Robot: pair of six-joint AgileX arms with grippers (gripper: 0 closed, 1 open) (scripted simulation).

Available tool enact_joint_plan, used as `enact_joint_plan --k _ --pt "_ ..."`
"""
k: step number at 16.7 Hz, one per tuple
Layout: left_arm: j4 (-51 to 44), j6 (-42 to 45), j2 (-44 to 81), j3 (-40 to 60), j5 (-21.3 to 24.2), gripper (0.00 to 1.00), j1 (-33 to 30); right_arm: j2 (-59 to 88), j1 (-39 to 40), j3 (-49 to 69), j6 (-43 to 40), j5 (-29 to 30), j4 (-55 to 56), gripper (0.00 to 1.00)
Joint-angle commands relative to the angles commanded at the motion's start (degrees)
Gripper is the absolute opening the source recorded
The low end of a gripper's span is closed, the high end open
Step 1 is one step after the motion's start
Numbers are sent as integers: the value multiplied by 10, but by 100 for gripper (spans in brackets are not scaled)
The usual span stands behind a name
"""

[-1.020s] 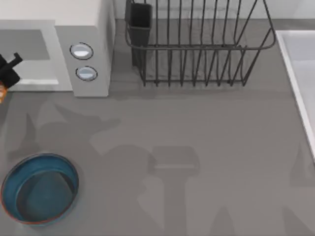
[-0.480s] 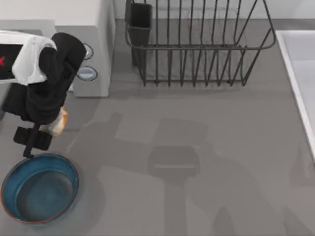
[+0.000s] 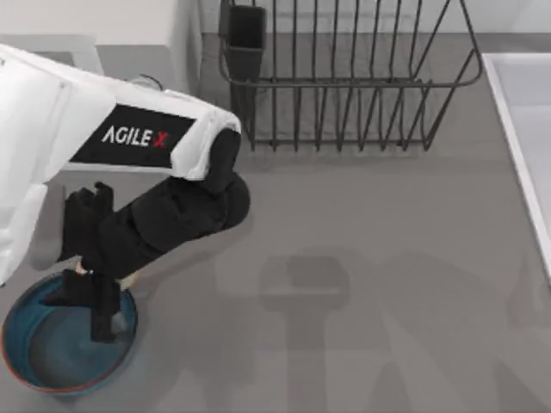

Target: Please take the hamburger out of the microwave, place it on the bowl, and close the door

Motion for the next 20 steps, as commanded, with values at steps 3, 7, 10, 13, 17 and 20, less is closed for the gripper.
enact_joint_plan --k 3,7,10,13,17,20 --pt "-79 -82 40 4 -27 0 -33 0 0 0 0 0 0 100" --pt "-105 -108 54 5 -37 0 -44 0 0 0 0 0 0 100" --pt "-102 -107 51 8 -38 0 -41 0 0 0 0 0 0 100" --pt "-79 -99 52 -14 -47 0 -31 0 0 0 0 0 0 100" --pt "-7 -82 56 -72 -69 0 -7 0 0 0 0 0 0 100" --pt "0 -79 57 -79 -72 0 -3 0 0 0 0 0 0 100"
